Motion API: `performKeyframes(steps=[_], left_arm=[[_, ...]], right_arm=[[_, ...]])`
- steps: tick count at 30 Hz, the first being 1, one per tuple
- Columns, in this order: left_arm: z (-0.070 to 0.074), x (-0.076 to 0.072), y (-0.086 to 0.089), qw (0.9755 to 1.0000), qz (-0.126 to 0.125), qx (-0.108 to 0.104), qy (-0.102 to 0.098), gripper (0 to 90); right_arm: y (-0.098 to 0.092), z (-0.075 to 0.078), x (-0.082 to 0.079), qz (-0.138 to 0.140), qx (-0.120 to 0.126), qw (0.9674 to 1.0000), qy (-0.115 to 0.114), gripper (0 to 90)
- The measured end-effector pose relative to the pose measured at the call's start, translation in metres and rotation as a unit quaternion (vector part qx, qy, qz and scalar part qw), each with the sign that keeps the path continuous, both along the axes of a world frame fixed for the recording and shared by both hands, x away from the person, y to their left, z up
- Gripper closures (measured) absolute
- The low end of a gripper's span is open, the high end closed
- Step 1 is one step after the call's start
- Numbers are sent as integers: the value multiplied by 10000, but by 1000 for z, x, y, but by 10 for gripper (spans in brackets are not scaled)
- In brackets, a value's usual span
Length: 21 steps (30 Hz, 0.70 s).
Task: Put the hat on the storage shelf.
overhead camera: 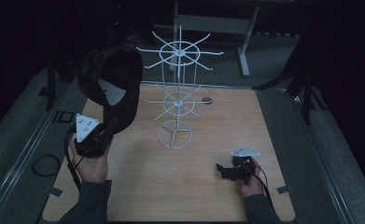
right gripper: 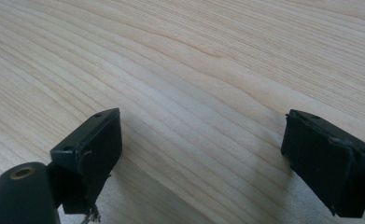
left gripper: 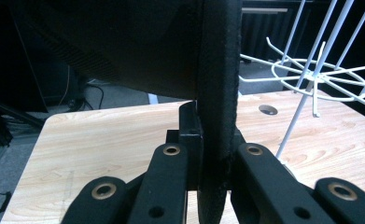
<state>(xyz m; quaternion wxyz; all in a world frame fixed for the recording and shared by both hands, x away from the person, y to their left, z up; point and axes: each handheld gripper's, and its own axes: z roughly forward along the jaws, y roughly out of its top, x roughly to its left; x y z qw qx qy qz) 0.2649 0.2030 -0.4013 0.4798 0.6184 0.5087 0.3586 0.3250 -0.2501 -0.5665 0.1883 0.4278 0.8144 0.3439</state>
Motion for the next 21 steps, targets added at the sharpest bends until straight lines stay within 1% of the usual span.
performKeyframes(steps=[13,21], left_arm=[[2,-1,-3,10000,-20,42,-60,867],[3,-2,-4,10000,-38,32,-82,867]], right_arm=[[0,0,0,0,0,10000,1,123],[0,0,0,1,-1,10000,1,123]])
